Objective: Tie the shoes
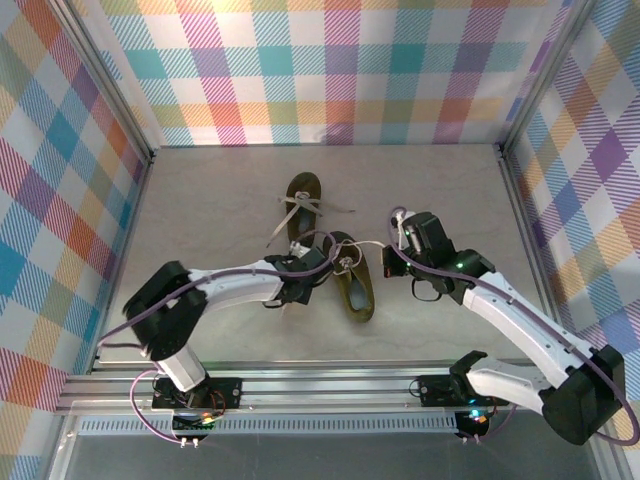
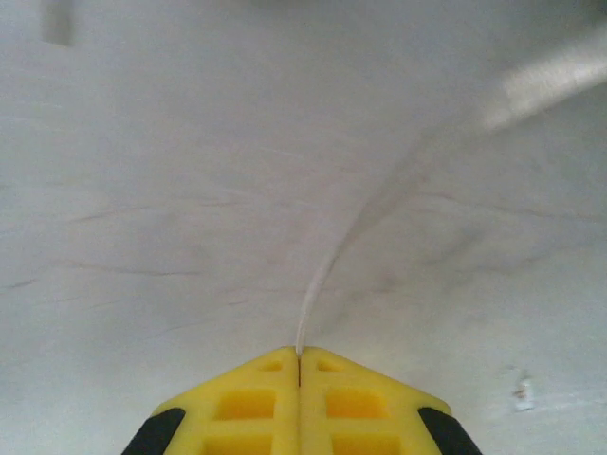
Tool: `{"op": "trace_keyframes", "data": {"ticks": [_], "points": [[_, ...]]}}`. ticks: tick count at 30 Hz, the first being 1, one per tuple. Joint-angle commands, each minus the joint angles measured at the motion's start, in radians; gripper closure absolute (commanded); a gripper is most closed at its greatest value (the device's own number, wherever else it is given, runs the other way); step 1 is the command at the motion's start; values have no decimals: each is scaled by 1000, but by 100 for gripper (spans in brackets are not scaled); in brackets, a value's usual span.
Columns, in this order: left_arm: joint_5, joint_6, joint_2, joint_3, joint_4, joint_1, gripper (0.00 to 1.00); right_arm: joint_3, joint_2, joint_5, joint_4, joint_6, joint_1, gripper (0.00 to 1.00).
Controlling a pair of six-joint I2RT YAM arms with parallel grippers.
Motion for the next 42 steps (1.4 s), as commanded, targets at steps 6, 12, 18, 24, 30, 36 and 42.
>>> {"op": "trace_keyframes", "data": {"ticks": [6, 12, 18, 24, 30, 36, 42], "points": [[-123, -101, -417, -37, -92, 163, 100, 3, -127, 349, -33, 45, -80, 100], [-114, -73, -435, 0, -120, 247, 100, 14, -89, 345, -30, 77, -211, 100], [-76, -153, -404, -54, -146, 333, 100, -48, 4, 217, 47, 146, -398, 100], [-31, -256, -341, -144, -152, 459, 100, -87, 124, 75, 115, 199, -574, 100], [6, -361, -246, -201, -148, 581, 100, -113, 222, 27, 144, 228, -687, 100], [-15, -382, -251, -245, -138, 634, 100, -143, 250, 3, 162, 246, -761, 100], [16, -324, -322, -256, -65, 563, 100, -148, 214, -62, 179, 200, -721, 100]]}}
